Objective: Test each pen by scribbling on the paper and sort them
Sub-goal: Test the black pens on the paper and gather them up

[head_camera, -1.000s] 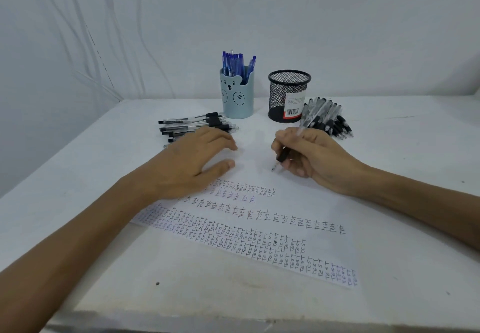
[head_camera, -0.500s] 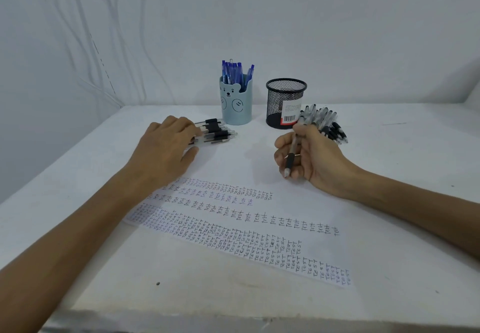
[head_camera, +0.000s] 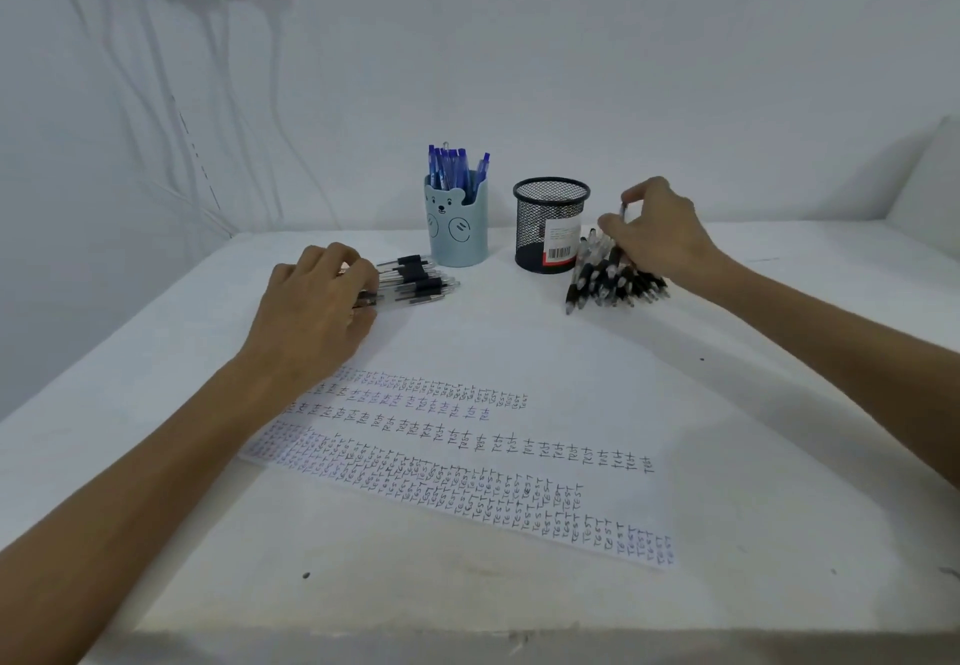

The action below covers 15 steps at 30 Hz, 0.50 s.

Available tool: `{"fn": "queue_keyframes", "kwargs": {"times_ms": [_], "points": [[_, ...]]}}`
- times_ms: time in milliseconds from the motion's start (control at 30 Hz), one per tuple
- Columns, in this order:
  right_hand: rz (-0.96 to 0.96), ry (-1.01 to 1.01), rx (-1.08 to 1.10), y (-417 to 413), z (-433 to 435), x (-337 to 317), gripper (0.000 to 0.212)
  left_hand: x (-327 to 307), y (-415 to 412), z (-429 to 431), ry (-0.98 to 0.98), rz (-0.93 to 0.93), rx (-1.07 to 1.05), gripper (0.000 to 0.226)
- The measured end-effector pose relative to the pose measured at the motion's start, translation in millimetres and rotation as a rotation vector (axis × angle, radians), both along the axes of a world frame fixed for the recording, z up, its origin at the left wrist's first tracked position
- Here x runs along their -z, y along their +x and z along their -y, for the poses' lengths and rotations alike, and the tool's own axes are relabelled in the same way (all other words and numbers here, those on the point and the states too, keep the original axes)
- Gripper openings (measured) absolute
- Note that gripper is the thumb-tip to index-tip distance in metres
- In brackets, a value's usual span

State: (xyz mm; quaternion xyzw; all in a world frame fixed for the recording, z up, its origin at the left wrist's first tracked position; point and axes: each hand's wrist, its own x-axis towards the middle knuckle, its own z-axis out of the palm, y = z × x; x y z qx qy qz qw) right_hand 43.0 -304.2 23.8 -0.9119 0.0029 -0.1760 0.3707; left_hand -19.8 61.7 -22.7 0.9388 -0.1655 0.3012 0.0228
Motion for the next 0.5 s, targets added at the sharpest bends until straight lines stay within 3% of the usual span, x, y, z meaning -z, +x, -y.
{"fn": "queue_keyframes", "kwargs": {"times_ms": [233, 500], "points": [[-0.088, -0.233, 0.093, 37, 4, 7, 0.04, 4, 1, 1, -0.006, -0.029, 0.002, 0.011], [-0.053, -0.298, 0.055, 32, 0, 7, 0.028, 6, 3, -1, -0.047, -0.053, -0.006, 0.003]]}}
